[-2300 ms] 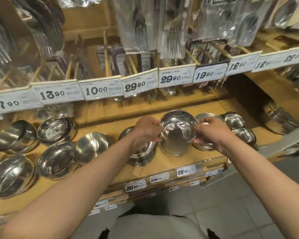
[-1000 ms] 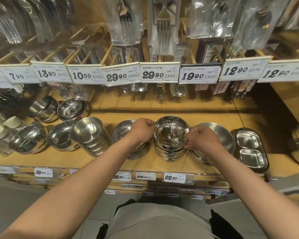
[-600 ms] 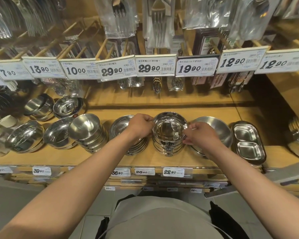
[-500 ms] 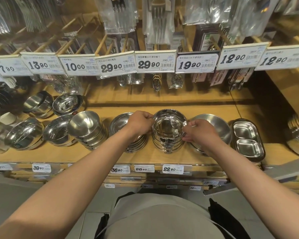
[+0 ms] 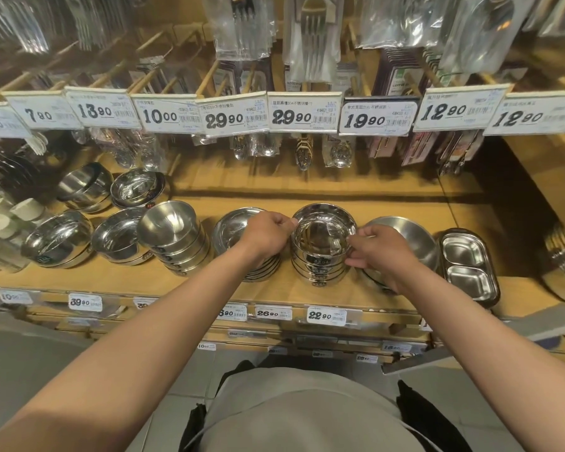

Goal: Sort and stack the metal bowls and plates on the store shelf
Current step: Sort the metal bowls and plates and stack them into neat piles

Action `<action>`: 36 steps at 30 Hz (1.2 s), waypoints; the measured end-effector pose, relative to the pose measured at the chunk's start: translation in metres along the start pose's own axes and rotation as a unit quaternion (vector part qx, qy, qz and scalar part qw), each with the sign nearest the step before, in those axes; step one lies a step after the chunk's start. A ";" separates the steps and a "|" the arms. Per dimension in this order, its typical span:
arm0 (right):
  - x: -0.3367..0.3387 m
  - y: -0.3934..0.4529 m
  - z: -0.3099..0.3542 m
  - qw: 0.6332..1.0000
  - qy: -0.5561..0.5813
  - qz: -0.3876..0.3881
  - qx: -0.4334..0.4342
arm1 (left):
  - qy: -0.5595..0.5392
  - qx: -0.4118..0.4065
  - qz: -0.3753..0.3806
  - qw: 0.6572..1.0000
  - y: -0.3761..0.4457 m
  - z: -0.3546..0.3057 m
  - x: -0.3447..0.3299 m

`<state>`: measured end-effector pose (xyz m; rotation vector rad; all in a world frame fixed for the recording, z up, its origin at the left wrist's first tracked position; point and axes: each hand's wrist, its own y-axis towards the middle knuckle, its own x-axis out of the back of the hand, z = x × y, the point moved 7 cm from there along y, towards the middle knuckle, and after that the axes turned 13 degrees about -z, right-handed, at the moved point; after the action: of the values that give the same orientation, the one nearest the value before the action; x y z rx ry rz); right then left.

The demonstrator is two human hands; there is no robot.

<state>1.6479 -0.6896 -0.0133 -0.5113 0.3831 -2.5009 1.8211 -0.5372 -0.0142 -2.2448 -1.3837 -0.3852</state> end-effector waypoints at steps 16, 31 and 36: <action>0.005 -0.004 0.014 0.999 -0.016 0.032 -0.017 | -0.055 0.081 -0.004 0.995 -0.032 0.004 -0.007; 0.006 0.000 0.012 0.998 -0.065 0.008 0.009 | -0.051 0.077 -0.017 0.996 -0.036 0.002 -0.009; 0.007 -0.003 0.011 0.999 -0.052 0.010 0.012 | -0.035 0.067 -0.016 0.997 -0.034 0.002 -0.008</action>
<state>1.6464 -0.6932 -0.0003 -0.6221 0.3155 -2.4458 1.7869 -0.5293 -0.0111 -2.1479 -1.4385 -0.2179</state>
